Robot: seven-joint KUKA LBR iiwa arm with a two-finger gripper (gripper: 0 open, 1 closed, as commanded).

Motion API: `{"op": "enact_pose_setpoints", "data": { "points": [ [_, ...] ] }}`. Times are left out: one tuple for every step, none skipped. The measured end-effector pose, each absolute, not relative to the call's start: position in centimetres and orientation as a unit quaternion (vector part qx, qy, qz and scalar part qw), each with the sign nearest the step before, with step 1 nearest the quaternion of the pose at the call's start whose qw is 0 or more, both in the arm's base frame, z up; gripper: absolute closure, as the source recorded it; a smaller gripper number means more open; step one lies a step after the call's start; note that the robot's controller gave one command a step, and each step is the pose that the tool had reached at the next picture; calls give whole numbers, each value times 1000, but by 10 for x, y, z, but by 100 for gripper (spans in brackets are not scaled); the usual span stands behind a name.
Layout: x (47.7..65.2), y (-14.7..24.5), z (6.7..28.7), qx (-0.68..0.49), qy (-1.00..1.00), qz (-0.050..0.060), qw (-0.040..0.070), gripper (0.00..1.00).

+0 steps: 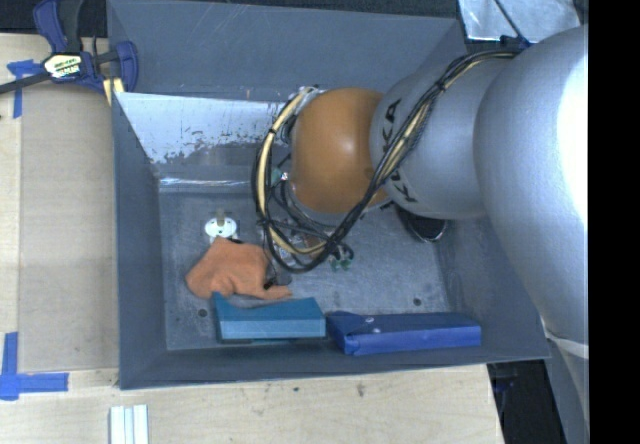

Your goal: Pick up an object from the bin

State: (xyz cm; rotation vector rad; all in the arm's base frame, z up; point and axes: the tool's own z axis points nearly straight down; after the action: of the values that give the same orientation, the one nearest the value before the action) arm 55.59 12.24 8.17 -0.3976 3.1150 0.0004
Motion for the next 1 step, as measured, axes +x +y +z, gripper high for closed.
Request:
{"op": "enact_pose_setpoints", "data": {
  "points": [
    [568, 130, 120, -168, 986, 0, 6, 100]
  ]
}}
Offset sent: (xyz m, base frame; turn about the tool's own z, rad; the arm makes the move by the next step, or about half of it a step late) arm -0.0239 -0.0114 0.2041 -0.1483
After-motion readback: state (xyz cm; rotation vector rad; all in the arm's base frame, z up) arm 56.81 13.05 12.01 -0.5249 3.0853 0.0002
